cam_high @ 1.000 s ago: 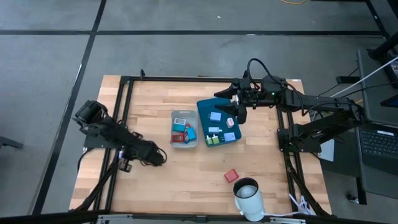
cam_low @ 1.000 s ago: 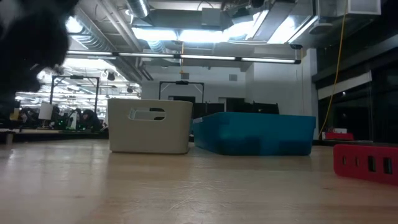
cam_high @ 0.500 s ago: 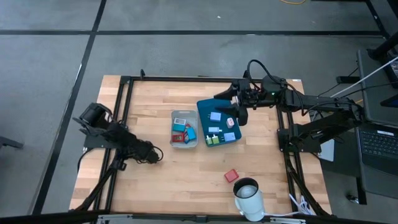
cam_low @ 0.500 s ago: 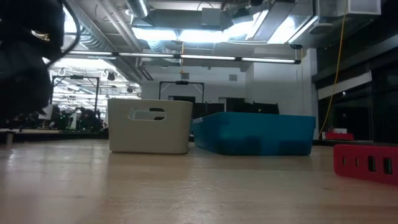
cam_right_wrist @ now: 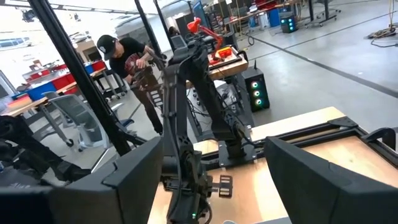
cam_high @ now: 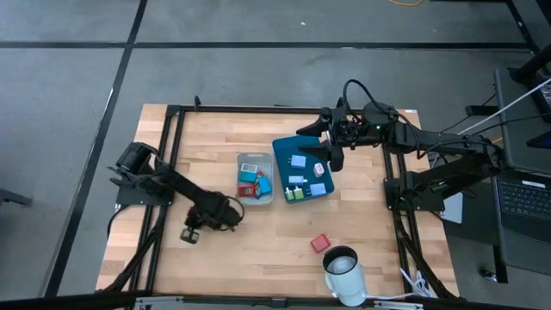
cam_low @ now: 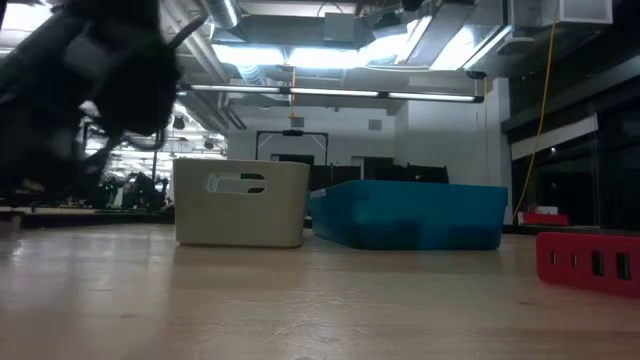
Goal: Pick & Place Office items
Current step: Put the violet charger adapter into the blue bin, then put the red charger adapter into the blue bin
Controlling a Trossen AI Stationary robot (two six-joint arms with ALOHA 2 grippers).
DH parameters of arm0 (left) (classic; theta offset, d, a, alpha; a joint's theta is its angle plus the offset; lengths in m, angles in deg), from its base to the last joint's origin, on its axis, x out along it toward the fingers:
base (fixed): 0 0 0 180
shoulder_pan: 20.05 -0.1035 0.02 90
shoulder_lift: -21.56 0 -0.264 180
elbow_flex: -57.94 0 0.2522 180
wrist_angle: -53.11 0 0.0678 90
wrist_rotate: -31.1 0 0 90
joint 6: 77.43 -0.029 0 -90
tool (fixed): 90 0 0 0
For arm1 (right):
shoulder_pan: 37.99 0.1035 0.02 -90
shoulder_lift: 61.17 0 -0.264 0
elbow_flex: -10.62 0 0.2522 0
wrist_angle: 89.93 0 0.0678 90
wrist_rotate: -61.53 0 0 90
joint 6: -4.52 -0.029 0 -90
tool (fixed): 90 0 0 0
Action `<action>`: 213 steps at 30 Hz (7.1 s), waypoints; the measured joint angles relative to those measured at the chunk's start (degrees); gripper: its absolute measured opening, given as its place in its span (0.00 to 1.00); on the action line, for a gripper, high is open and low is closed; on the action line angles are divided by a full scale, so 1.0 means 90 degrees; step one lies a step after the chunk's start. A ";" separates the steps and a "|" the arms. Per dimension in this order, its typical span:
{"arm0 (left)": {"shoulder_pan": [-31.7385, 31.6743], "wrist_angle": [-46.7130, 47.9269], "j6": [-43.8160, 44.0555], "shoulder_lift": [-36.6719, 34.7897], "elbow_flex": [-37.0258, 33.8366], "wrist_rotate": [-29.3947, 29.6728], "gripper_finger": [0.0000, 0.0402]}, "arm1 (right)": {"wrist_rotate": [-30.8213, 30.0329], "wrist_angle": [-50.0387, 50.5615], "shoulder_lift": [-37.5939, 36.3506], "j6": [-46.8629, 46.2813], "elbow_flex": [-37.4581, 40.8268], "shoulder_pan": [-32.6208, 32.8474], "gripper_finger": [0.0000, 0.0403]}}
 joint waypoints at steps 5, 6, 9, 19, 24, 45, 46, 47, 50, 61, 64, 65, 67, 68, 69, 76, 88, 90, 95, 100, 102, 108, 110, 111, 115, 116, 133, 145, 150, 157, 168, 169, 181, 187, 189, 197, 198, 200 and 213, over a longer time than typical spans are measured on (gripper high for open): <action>-0.0118 0.0052 0.0074 -0.0001 0.0716 -0.0053 0.00 | 0.0000 -0.0024 0.0000 -0.0005 0.0000 -0.0012 0.70; -0.0124 0.0095 0.0104 -0.0009 0.0833 -0.0050 0.00 | -0.0001 -0.0026 0.0000 -0.0005 0.0001 -0.0013 0.70; -0.0125 0.0165 0.0118 -0.0040 0.1110 -0.0105 0.00 | -0.0005 -0.0022 0.0000 -0.0008 0.0000 -0.0014 0.70; -0.0125 -0.0141 0.0450 -0.0531 0.1717 -0.0571 0.04 | -0.0003 -0.0050 0.0000 -0.0035 0.0000 -0.0015 0.70; -0.0223 -0.0731 0.0665 -0.0677 0.2269 0.0292 0.17 | 0.0009 -0.0146 0.0000 -0.0227 -0.0013 -0.0120 0.70; -0.0968 -0.1999 0.4273 -0.0492 0.2306 0.2093 0.64 | 0.0172 -0.0092 0.0000 -0.0678 -0.0661 -0.0149 0.70; -0.0970 -0.1967 0.4352 -0.0492 0.2306 0.2184 0.64 | 0.0173 -0.0090 0.0000 -0.0714 -0.0675 -0.0149 0.70; -0.0970 -0.1960 0.4503 -0.0492 0.2306 0.2253 0.65 | 0.0174 -0.0092 0.0000 -0.0772 -0.0689 -0.0149 0.70; -0.0832 -0.1886 0.5059 -0.0466 0.2308 0.2458 0.65 | 0.0201 -0.0091 0.0000 -0.0842 -0.0692 -0.0149 0.70; -0.0166 -0.2020 0.7905 -0.0086 0.2308 0.2486 0.64 | 0.1724 -0.0101 0.0000 -0.0863 -0.0692 -0.0149 0.70; -0.0109 -0.1816 0.8329 -0.0086 0.2308 0.2576 0.64 | 0.2041 -0.0117 0.0000 -0.0845 -0.0692 -0.0147 0.70; -0.0099 -0.1729 0.8361 -0.0071 0.2308 0.2577 0.64 | 0.2123 -0.0117 0.0000 -0.0845 -0.0692 -0.0147 0.70; -0.0064 -0.1581 0.8334 0.0001 0.2308 0.2559 0.64 | 0.2250 -0.0122 0.0000 -0.0843 -0.0692 -0.0147 0.70; -0.0033 -0.1462 0.8254 0.0016 0.2306 0.2565 0.64 | 0.2309 -0.0130 0.0000 -0.0843 -0.0692 -0.0149 0.70; -0.0021 -0.1363 0.8172 0.0016 0.2306 0.2549 0.64 | 0.2337 -0.0140 0.0000 -0.0843 -0.0692 -0.0147 0.70; -0.0052 -0.1225 0.7802 0.0263 0.2308 0.2414 0.64 | 0.2389 -0.0160 0.0000 -0.0840 -0.0692 -0.0147 0.70; 0.0115 -0.1558 0.7511 0.0954 0.2308 0.1751 0.64 | 0.2437 -0.0182 0.0000 -0.0813 -0.0692 -0.0149 0.70; 0.0145 -0.1548 0.7471 0.1051 0.2307 0.1722 0.64 | 0.2437 -0.0180 0.0000 -0.0792 -0.0692 -0.0149 0.70; 0.0171 -0.1591 0.7455 0.1160 0.2331 0.1641 0.60 | 0.2435 -0.0178 0.0000 -0.0715 -0.0692 -0.0149 0.70; 0.0176 -0.1644 0.7455 0.1179 0.2333 0.1599 0.39 | 0.2379 -0.0180 0.0000 -0.0697 -0.0692 -0.0149 0.70; 0.0162 -0.1645 0.7464 0.1179 0.2330 0.1549 0.32 | 0.2331 -0.0180 0.0000 -0.0699 -0.0692 -0.0149 0.70; 0.0174 -0.1741 0.7589 0.1156 0.2320 0.1398 0.32 | 0.2328 -0.0180 0.0000 -0.0675 -0.0691 -0.0149 0.70; 0.0176 -0.1749 0.7664 0.1120 0.2338 0.1390 0.32 | 0.2328 -0.0182 0.0000 -0.0673 -0.0692 -0.0149 0.70; 0.0176 -0.1774 0.7692 0.1099 0.2358 0.1337 0.32 | 0.2323 -0.0181 0.0000 -0.0673 -0.0690 -0.0149 0.70; 0.0224 -0.1873 0.7825 0.0773 0.2537 0.1179 0.32 | 0.2311 -0.0185 0.0000 -0.0628 -0.0691 -0.0149 0.70; 0.0244 -0.1874 0.7887 0.0712 0.2596 0.1230 0.32 | 0.2311 -0.0185 0.0000 -0.0627 -0.0690 -0.0149 0.70; -0.0257 -0.1869 0.7531 -0.0522 0.3178 0.3121 0.32 | 0.2311 -0.0313 -0.0002 -0.0500 -0.0690 -0.0150 0.70; -0.2147 -0.3385 0.5156 -0.0677 0.3178 0.3243 0.32 | 0.2283 -0.0476 -0.0002 -0.0697 -0.0690 -0.0280 0.70; -0.2686 -0.3391 0.4534 -0.0674 0.3178 0.3028 0.32 | 0.2311 -0.0585 -0.0005 -0.0823 -0.0690 -0.0422 0.70; -0.3129 -0.3598 0.3844 -0.0512 0.3158 0.2606 0.32 | 0.2317 -0.0571 -0.0005 -0.0834 -0.0690 -0.0522 0.70; -0.3694 -0.4880 0.3173 0.0437 0.3151 0.1604 0.32 | 0.2328 -0.0571 -0.0002 -0.0840 -0.0687 -0.0614 0.70; -0.3728 -0.5030 0.3169 0.0520 0.3151 0.1504 0.32 | 0.2326 -0.0571 -0.0002 -0.0845 -0.0687 -0.0628 0.70; -0.4018 -0.5638 0.2673 0.0703 0.3151 0.1269 0.32 | 0.2311 -0.0568 -0.0002 -0.0915 -0.0687 -0.0644 0.70; -0.4044 -0.5647 0.2673 0.0703 0.3151 0.1250 0.32 | 0.2311 -0.0568 -0.0002 -0.0986 -0.0687 -0.0642 0.70; -0.4026 -0.5644 0.2673 0.0703 0.3151 0.1254 0.35 | 0.2311 -0.0568 -0.0002 -0.0986 -0.0687 -0.0642 0.70; -0.3946 -0.6000 0.2717 0.0703 0.3151 0.1271 0.69 | 0.2274 -0.0568 -0.0002 -0.1009 -0.0687 -0.0642 0.70; -0.3926 -0.6093 0.2779 0.0700 0.3151 0.1273 0.70 | 0.2186 -0.0568 -0.0002 -0.1139 -0.0687 -0.0642 0.70; -0.3874 -0.6245 0.2796 0.0700 0.3202 0.1274 0.71 | 0.2040 -0.0577 -0.0002 -0.1594 -0.0687 -0.0637 0.70; -0.3379 -0.2544 0.0645 0.0688 0.6478 0.2221 0.67 | 0.1738 -0.0866 0.0002 -0.2740 -0.0687 -0.0503 0.70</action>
